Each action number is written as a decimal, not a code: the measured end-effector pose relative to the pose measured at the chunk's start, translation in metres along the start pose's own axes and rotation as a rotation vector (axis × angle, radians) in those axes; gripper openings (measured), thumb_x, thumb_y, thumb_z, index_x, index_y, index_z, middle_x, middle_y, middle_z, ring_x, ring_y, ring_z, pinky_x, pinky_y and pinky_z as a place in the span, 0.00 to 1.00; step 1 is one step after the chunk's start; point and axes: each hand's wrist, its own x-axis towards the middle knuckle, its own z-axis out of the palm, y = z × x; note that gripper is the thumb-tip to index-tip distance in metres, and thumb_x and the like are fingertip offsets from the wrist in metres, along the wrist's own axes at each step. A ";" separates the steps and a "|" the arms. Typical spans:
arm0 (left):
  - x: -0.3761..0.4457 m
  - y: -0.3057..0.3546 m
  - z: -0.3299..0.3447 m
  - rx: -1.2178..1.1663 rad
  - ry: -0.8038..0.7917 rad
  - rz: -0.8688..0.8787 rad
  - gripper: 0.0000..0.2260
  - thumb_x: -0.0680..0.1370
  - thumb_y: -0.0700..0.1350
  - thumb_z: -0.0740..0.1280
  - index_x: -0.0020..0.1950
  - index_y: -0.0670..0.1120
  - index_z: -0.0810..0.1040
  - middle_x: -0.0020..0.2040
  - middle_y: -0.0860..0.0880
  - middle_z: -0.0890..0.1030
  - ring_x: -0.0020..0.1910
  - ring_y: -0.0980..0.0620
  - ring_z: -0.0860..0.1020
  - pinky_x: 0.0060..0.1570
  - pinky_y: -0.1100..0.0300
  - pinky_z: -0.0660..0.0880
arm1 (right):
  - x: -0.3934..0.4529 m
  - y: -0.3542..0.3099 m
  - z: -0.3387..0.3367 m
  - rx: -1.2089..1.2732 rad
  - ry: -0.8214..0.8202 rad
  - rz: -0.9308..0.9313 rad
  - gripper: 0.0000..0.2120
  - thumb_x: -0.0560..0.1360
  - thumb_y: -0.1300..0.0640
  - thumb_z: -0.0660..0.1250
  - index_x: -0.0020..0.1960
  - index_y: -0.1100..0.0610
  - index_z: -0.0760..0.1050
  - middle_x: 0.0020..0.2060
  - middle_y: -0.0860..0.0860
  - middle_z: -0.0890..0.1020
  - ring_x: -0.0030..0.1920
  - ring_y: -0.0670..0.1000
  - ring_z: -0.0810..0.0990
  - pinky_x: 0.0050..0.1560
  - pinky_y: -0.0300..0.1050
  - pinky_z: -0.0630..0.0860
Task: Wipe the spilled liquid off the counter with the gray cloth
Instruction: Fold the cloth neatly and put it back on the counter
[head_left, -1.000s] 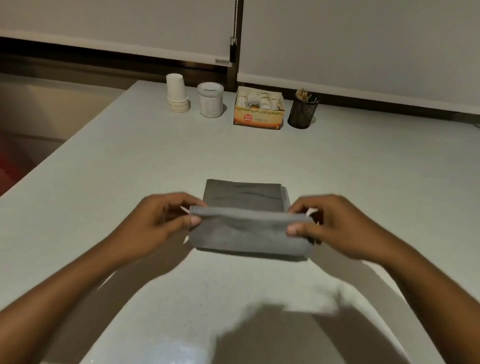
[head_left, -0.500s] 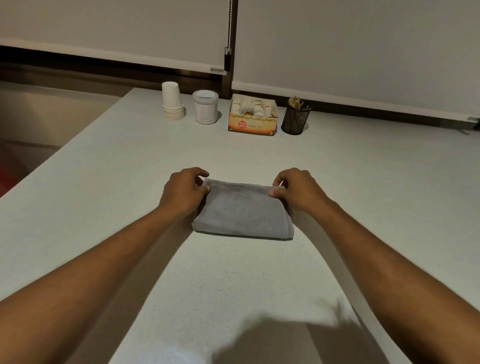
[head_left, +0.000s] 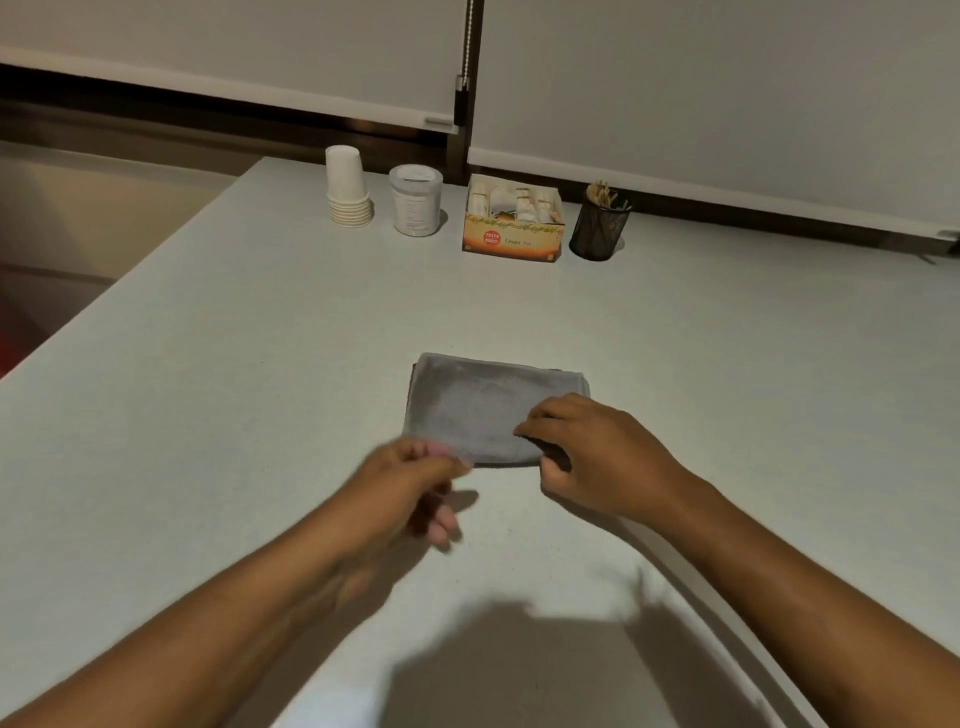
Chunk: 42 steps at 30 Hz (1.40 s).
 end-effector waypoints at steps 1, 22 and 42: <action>-0.003 -0.003 0.007 -0.095 -0.119 -0.121 0.09 0.81 0.42 0.71 0.55 0.38 0.77 0.39 0.39 0.81 0.36 0.44 0.83 0.45 0.47 0.83 | 0.005 -0.004 -0.001 -0.013 0.016 0.026 0.13 0.73 0.56 0.65 0.55 0.50 0.84 0.48 0.45 0.84 0.49 0.49 0.82 0.42 0.50 0.82; 0.033 0.028 0.056 -0.247 -0.214 -0.004 0.15 0.81 0.41 0.71 0.67 0.43 0.80 0.57 0.39 0.89 0.60 0.37 0.86 0.67 0.38 0.79 | -0.051 -0.043 -0.033 0.647 0.360 0.716 0.26 0.78 0.38 0.70 0.73 0.46 0.74 0.66 0.39 0.77 0.64 0.40 0.77 0.63 0.39 0.73; 0.160 0.090 0.279 0.117 -0.240 0.054 0.20 0.78 0.43 0.68 0.70 0.46 0.79 0.65 0.38 0.85 0.65 0.36 0.82 0.64 0.41 0.80 | -0.092 0.259 -0.075 1.510 0.282 0.727 0.26 0.76 0.61 0.77 0.70 0.53 0.72 0.60 0.53 0.86 0.57 0.54 0.87 0.53 0.53 0.86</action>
